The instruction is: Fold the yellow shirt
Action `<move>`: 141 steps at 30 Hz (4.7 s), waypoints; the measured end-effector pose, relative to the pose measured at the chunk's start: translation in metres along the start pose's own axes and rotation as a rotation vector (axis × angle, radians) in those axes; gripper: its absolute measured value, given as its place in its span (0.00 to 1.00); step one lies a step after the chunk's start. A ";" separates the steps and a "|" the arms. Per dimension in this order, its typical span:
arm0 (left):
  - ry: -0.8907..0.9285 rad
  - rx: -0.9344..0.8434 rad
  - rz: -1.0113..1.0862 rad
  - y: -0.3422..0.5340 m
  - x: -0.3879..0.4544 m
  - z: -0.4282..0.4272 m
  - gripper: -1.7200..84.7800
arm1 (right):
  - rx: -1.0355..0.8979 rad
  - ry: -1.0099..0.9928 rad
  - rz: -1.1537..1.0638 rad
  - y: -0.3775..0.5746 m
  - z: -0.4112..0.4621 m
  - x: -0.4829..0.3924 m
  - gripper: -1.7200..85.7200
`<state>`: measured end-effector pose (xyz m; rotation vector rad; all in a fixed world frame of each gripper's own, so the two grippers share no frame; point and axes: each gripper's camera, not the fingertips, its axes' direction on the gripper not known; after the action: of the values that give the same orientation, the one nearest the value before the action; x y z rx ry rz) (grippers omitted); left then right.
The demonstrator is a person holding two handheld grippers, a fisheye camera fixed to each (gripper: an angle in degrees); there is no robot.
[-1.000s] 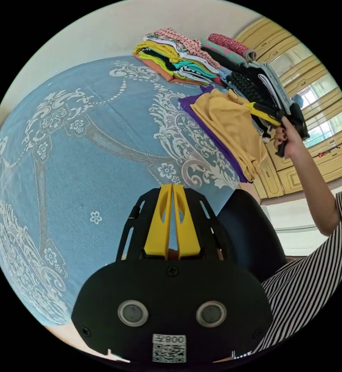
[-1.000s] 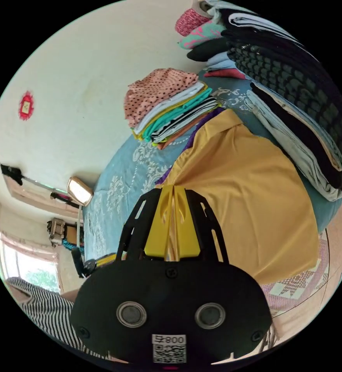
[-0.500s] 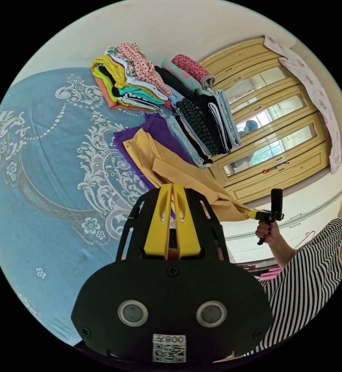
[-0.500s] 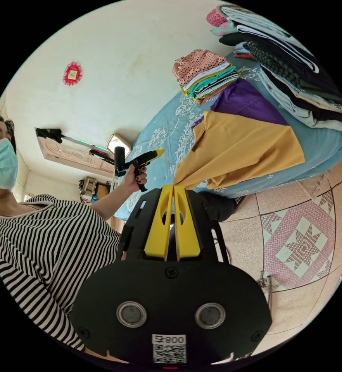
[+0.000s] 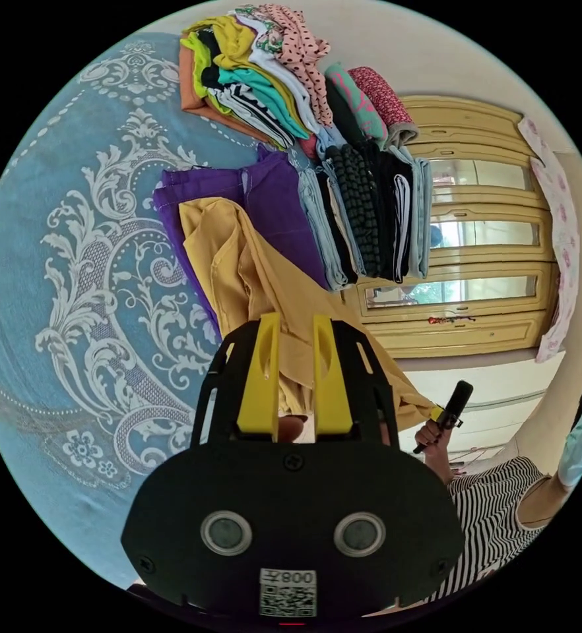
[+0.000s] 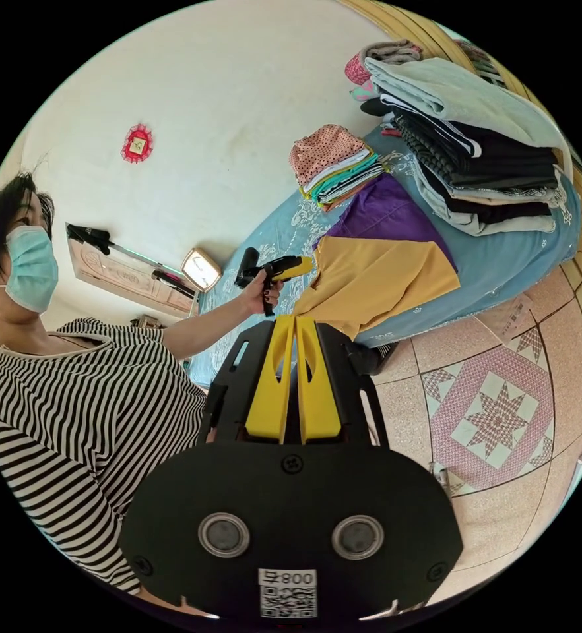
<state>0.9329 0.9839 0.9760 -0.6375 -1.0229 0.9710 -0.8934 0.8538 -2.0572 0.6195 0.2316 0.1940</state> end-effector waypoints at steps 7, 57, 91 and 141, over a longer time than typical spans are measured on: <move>-0.041 -0.038 -0.031 0.016 -0.046 -0.019 0.05 | 0.006 -0.002 0.020 -0.041 -0.037 -0.006 0.02; -0.161 1.091 0.915 0.908 -0.071 -0.805 0.02 | 0.471 -0.178 -1.074 -0.255 -0.009 -0.501 0.02; -0.577 0.828 0.007 0.539 -0.734 -0.905 0.04 | -0.258 0.081 -0.599 -0.661 1.024 -0.444 0.02; -0.811 0.754 -0.402 0.418 -1.100 -0.723 0.11 | -0.310 0.615 -0.571 -0.354 1.534 -0.306 0.09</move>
<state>1.2342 0.1843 -0.1087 0.6251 -1.2876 1.1646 -0.7310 -0.3480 -1.0079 0.1519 0.9390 -0.1390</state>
